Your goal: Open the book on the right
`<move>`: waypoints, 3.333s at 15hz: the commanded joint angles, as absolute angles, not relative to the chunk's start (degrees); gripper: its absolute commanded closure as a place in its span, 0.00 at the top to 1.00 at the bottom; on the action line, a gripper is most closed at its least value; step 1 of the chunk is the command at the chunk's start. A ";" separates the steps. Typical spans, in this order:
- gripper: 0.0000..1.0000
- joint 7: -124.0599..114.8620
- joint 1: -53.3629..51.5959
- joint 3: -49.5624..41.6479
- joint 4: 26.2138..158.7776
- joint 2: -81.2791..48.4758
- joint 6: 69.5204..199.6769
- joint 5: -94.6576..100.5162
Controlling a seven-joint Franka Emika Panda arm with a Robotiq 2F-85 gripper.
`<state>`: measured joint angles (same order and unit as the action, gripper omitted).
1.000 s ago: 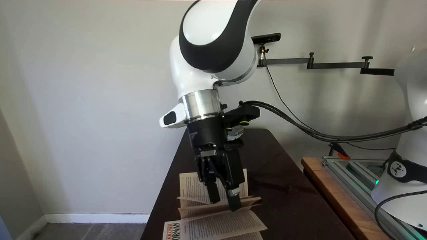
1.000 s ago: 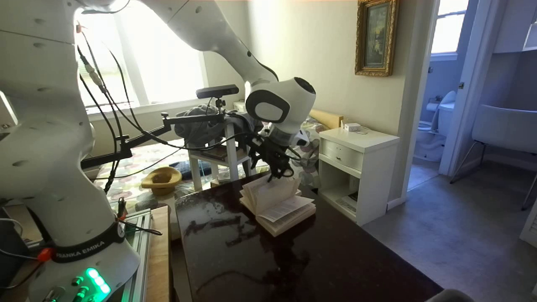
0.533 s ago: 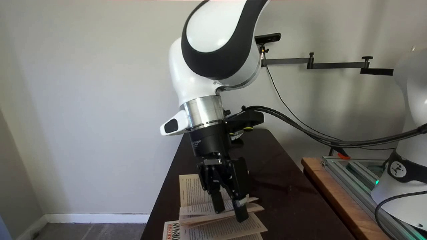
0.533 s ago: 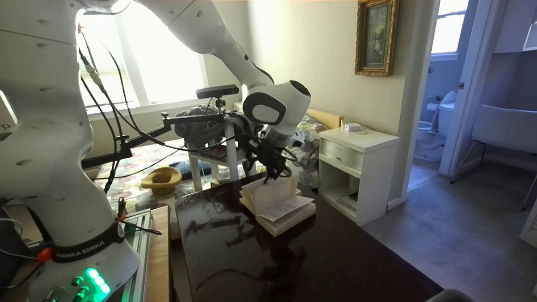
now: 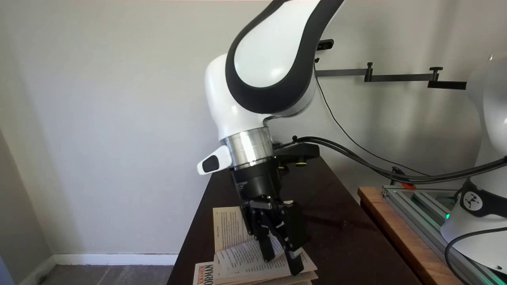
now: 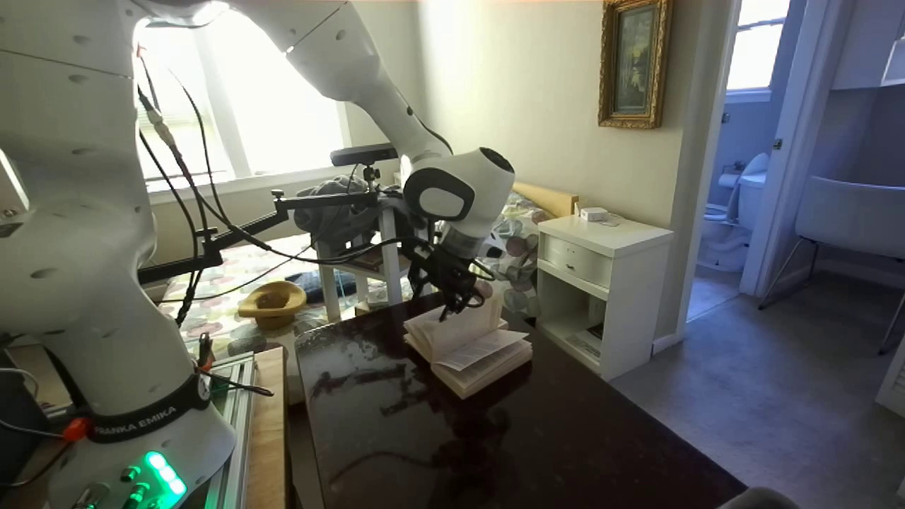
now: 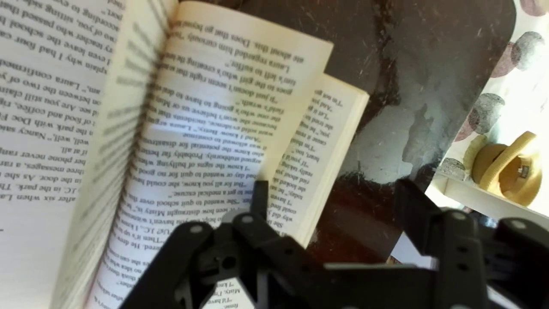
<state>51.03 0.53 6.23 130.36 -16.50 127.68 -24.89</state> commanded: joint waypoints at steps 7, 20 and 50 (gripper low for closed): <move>0.79 48.51 -0.69 7.94 132.19 -17.83 129.64 -21.10; 0.81 46.26 -2.05 9.20 132.47 -19.75 133.83 -17.00; 0.53 46.48 -2.41 11.29 131.67 -21.04 135.20 -15.05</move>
<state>47.96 -2.47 10.79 131.78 -20.61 134.19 -17.02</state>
